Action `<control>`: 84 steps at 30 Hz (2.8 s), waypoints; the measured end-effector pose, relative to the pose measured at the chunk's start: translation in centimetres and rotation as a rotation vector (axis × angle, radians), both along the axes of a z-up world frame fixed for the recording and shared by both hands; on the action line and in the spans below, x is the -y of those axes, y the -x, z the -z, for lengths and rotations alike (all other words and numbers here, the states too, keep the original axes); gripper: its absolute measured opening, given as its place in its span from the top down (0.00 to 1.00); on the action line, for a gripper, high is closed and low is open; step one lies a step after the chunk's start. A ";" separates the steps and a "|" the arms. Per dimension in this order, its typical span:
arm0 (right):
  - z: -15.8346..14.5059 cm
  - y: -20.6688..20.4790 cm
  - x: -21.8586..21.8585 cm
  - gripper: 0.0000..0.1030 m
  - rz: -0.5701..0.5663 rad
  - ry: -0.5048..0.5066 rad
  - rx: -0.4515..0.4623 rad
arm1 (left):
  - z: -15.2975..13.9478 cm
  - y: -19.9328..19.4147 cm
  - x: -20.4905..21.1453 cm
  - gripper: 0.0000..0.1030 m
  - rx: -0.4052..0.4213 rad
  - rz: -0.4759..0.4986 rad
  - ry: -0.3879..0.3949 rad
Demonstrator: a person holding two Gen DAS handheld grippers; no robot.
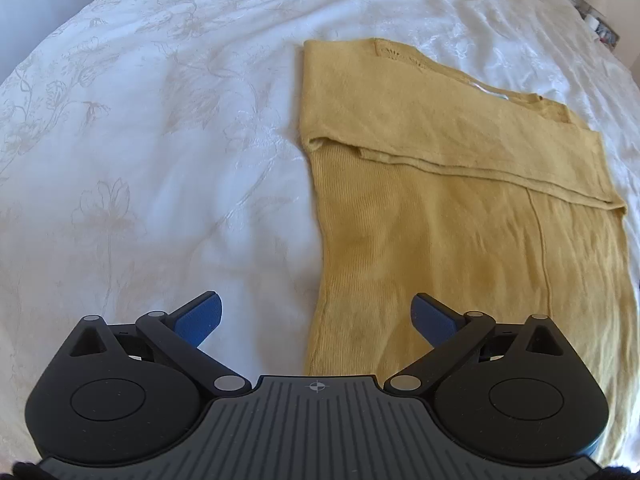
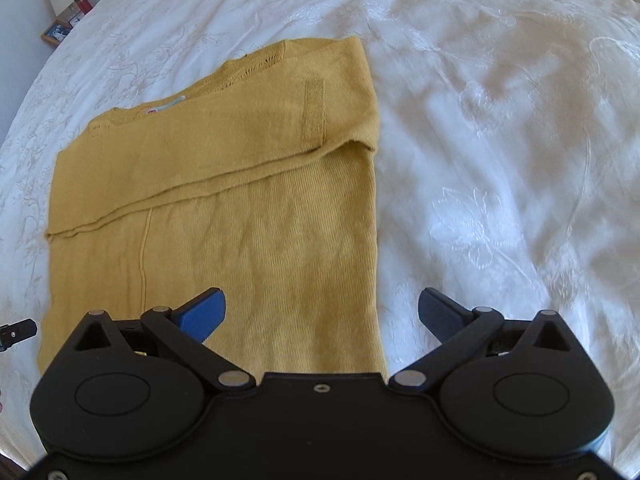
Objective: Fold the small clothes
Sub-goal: 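Open both tools and pull back from the sleeve-folded sweater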
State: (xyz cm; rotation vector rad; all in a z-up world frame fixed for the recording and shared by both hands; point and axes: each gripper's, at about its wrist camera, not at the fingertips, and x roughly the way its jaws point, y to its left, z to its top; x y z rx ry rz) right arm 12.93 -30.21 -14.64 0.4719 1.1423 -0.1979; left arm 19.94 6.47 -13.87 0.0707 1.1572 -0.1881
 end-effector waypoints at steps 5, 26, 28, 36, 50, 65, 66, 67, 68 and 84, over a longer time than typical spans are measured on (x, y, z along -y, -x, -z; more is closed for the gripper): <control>-0.1 3.9 -0.9 0.01 0.037 -0.022 -0.014 | -0.1 3.0 -1.0 0.00 -0.006 0.029 0.017; 0.8 17.0 -3.9 0.01 -0.087 -0.097 0.071 | 0.5 17.4 -2.0 0.00 0.036 0.030 -0.003; 1.0 18.0 -4.1 0.01 -0.079 -0.119 0.080 | 0.3 18.7 -1.8 0.00 0.054 0.034 -0.016; 1.2 20.6 -4.4 0.01 -0.084 -0.160 0.134 | -0.2 22.2 -2.0 0.00 0.103 0.023 -0.013; 2.0 20.5 -2.6 0.01 -0.042 -0.174 0.156 | 0.5 19.7 -2.7 0.00 0.130 0.049 -0.058; 4.4 16.1 -3.3 0.01 -0.065 -0.188 0.061 | 2.9 14.5 -2.0 0.00 0.087 0.091 -0.051; 4.6 15.8 -3.4 0.01 -0.067 -0.187 0.051 | 3.1 14.3 -2.1 0.00 0.080 0.094 -0.044; 4.8 15.6 -3.5 0.01 -0.068 -0.187 0.042 | 3.4 14.2 -2.2 0.00 0.071 0.098 -0.039; 5.1 15.4 -3.5 0.00 -0.067 -0.187 0.030 | 3.7 14.0 -2.2 0.00 0.060 0.103 -0.038; 6.7 14.4 -4.1 0.00 -0.061 -0.187 -0.007 | 6.2 12.5 -2.8 0.00 -0.013 0.115 -0.009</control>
